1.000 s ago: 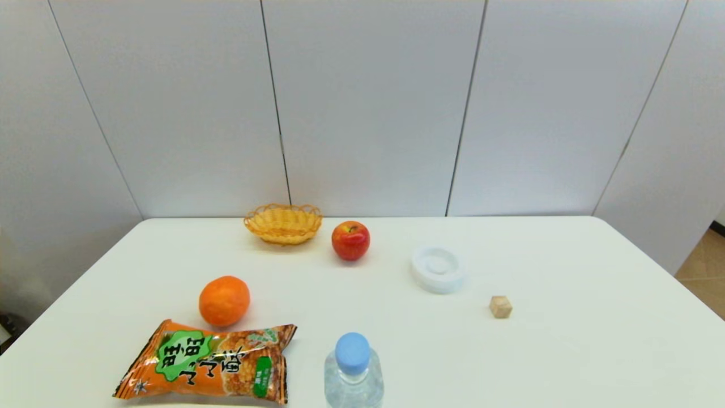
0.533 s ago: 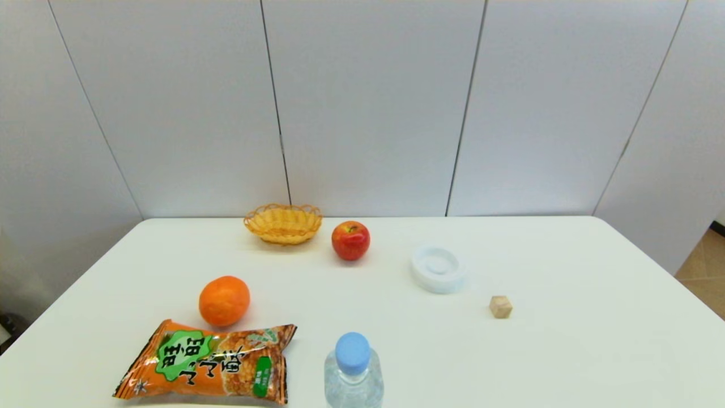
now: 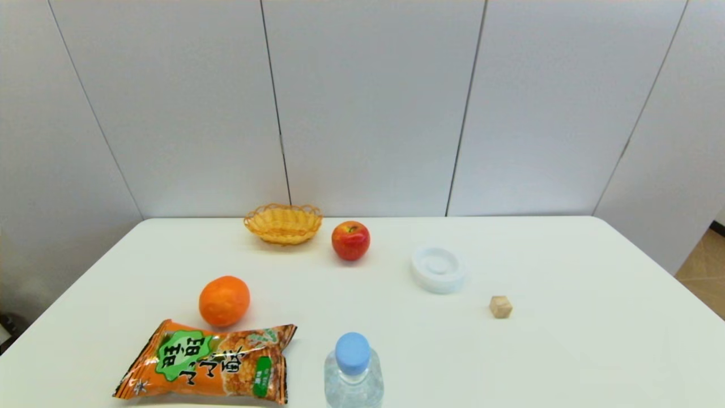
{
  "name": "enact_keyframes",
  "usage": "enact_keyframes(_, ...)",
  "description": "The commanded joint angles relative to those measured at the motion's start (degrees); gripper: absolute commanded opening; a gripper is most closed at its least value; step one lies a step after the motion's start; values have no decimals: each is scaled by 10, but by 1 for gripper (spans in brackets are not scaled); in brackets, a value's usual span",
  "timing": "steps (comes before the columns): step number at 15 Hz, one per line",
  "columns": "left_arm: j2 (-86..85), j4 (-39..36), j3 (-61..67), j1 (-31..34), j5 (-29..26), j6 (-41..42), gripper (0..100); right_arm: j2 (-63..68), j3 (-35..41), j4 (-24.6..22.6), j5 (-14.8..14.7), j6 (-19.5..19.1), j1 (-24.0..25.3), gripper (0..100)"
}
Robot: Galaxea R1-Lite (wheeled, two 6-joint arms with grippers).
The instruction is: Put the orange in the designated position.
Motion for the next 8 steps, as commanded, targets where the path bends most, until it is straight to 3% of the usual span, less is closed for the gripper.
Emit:
enact_keyframes(1, 0, 0, 0, 0, 1, -3, 100, 1, 0, 0, 0, 0, 0, 100)
enact_keyframes(8, 0, 0, 0, 0, 1, -3, 100, 1, 0, 0, 0, -1, 0, 100)
